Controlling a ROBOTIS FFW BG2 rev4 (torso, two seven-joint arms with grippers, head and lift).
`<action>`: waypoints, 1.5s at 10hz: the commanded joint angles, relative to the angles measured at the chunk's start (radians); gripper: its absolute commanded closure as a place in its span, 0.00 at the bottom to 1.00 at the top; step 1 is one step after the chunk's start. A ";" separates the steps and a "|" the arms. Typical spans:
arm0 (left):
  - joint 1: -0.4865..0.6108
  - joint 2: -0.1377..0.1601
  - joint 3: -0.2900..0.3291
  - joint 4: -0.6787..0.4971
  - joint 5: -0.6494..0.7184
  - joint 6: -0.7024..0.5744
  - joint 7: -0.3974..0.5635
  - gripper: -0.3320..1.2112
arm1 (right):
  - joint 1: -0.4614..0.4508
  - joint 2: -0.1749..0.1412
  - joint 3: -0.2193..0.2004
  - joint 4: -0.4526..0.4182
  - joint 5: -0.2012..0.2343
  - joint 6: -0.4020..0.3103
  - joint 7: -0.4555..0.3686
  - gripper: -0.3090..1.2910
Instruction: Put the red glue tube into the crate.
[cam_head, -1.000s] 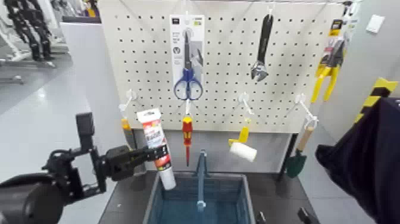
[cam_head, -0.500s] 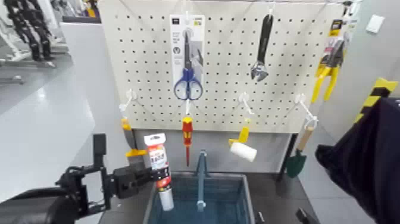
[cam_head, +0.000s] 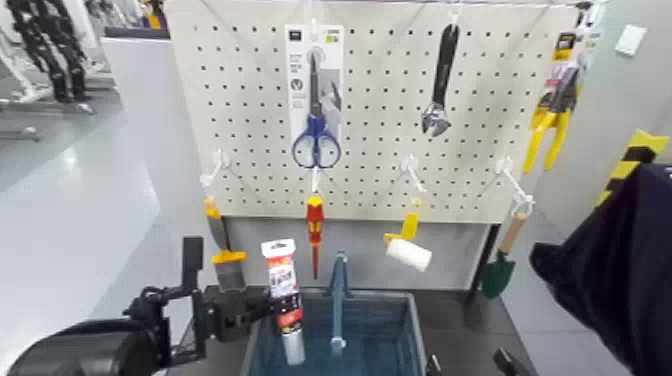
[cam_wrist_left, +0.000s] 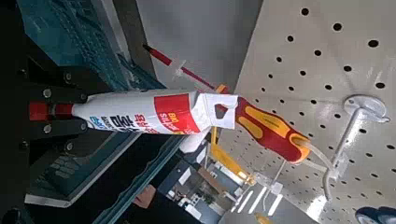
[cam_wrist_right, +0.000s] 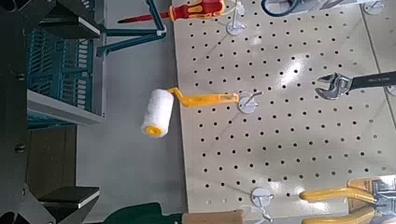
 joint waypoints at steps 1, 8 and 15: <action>-0.009 0.000 -0.018 0.022 0.002 -0.003 0.001 0.97 | -0.003 -0.002 0.002 0.002 -0.002 -0.001 0.000 0.26; -0.021 0.001 -0.035 0.028 0.011 0.010 0.001 0.21 | -0.003 -0.003 -0.001 0.004 -0.004 -0.007 0.000 0.26; -0.018 -0.002 -0.021 -0.019 0.011 0.006 0.000 0.14 | -0.003 -0.006 0.000 0.004 -0.005 -0.009 0.000 0.26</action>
